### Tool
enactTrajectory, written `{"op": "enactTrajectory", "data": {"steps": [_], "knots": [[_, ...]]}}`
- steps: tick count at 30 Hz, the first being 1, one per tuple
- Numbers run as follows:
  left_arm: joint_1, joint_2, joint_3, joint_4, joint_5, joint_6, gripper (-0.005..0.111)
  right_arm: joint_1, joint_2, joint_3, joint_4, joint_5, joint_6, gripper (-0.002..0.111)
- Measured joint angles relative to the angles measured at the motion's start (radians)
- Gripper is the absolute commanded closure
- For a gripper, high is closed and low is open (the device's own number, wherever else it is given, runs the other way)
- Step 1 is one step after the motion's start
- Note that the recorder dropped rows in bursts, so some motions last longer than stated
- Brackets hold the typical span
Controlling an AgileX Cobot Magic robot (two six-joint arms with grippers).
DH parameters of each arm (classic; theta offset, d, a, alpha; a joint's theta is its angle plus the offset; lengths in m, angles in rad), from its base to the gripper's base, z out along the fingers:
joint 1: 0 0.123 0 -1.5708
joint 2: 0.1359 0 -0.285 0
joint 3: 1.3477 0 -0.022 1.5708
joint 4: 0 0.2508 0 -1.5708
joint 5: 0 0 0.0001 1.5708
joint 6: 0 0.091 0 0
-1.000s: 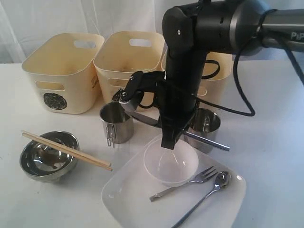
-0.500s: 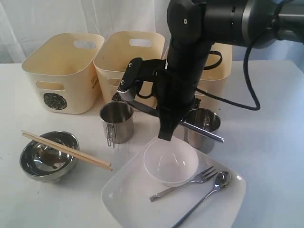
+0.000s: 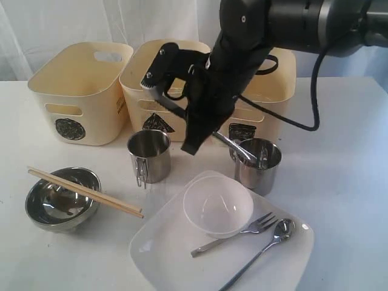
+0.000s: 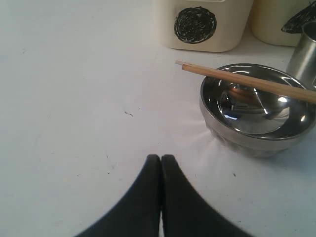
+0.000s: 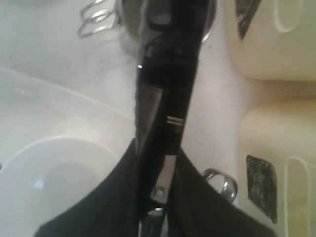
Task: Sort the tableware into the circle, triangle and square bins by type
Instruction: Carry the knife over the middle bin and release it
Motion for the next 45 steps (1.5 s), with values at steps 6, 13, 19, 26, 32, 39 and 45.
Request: {"op": "enactTrajectory", "data": {"steps": [6, 13, 19, 26, 32, 39, 45], "knots": [[0.000, 0.000, 0.000, 0.000, 0.000, 0.000, 0.107, -0.068, -0.011, 0.000, 0.083, -0.131, 0.006, 0.108], [0.000, 0.000, 0.000, 0.000, 0.000, 0.000, 0.107, -0.150, -0.011, 0.000, 0.242, -0.388, 0.005, 0.108], [0.000, 0.000, 0.000, 0.000, 0.000, 0.000, 0.107, -0.158, 0.007, 0.000, 0.395, -0.663, 0.000, 0.108], [0.000, 0.000, 0.000, 0.000, 0.000, 0.000, 0.107, -0.160, 0.118, -0.050, 0.506, -0.811, 0.000, 0.108], [0.000, 0.000, 0.000, 0.000, 0.000, 0.000, 0.107, -0.156, 0.205, -0.160, 0.557, -0.851, 0.002, 0.108], [0.000, 0.000, 0.000, 0.000, 0.000, 0.000, 0.107, -0.141, 0.274, -0.319, 0.572, -0.874, 0.002, 0.108], [0.000, 0.000, 0.000, 0.000, 0.000, 0.000, 0.107, -0.140, 0.390, -0.400, 0.577, -0.843, 0.002, 0.108]]}}
